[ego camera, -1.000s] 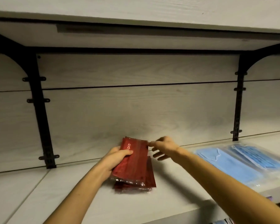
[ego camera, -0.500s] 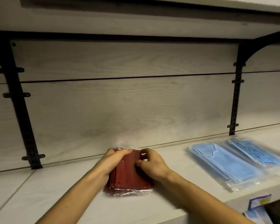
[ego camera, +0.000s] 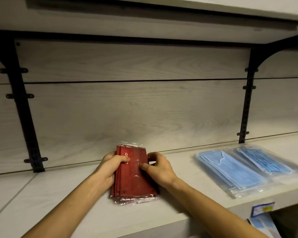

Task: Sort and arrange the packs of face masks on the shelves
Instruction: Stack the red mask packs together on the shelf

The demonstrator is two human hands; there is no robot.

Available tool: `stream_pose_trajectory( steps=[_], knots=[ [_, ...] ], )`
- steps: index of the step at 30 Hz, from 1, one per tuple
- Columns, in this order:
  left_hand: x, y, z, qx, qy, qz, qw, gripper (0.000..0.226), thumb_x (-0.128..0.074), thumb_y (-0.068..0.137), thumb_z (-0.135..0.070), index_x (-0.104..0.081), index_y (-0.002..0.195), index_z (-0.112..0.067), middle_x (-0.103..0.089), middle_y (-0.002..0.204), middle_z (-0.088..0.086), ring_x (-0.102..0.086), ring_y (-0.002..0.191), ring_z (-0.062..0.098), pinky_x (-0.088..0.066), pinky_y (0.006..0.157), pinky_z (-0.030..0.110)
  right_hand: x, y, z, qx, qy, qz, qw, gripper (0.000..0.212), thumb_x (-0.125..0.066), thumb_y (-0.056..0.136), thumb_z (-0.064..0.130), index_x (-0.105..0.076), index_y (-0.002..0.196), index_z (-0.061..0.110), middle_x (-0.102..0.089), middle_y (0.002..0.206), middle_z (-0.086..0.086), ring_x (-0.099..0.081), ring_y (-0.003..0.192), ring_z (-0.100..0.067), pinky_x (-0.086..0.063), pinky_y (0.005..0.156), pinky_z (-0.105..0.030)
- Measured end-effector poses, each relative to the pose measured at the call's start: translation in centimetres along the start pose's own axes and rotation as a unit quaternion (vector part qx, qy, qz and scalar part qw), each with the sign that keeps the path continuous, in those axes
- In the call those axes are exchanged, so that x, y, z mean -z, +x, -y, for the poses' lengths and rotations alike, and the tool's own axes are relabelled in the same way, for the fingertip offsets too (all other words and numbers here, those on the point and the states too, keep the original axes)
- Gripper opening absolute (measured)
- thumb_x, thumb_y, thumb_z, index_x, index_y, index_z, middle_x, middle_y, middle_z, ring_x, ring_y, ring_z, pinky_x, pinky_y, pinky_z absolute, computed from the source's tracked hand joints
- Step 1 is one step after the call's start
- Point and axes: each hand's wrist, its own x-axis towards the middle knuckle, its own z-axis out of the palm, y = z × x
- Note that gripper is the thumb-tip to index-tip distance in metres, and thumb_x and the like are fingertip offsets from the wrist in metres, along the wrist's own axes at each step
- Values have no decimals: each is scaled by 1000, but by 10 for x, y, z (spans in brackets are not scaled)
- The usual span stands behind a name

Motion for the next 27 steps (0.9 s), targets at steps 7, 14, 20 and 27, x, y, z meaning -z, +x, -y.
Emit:
stream_pose_trajectory(
  steps=[7, 14, 20, 27],
  knots=[
    [4, -11, -16, -111, -131, -32, 985, 28, -64, 89, -2, -62, 115, -12, -72, 94, 16, -70, 72, 27, -62, 62, 37, 3, -11, 5, -13, 119, 105, 987, 56, -74, 77, 31, -56, 126, 12, -74, 104, -3, -74, 89, -17, -60, 83, -38],
    [-1, -16, -15, -60, -135, -29, 989, 45, -77, 84, -29, -65, 120, -5, -75, 101, 22, -73, 84, 36, -61, 74, 42, 1, -20, 6, 113, 74, 97, 986, 38, -68, 84, 20, -60, 120, 22, -75, 110, 2, -72, 99, -16, -59, 91, -43],
    [6, -7, -11, -42, -153, -40, 987, 57, -80, 73, -39, -66, 121, -11, -75, 105, 20, -73, 94, 39, -57, 85, 61, -1, -28, 11, 123, 49, 123, 984, 54, -70, 86, 26, -51, 137, 25, -71, 115, 10, -68, 103, -4, -55, 95, -29],
    [6, -6, -12, -51, -228, -36, 972, 80, -75, 61, -46, -62, 128, -4, -70, 109, 24, -70, 91, 43, -56, 86, 60, -5, -27, 13, 70, 118, 159, 978, 47, -63, 86, 12, -47, 130, 19, -71, 108, 2, -67, 92, -4, -51, 83, -19]
  ],
)
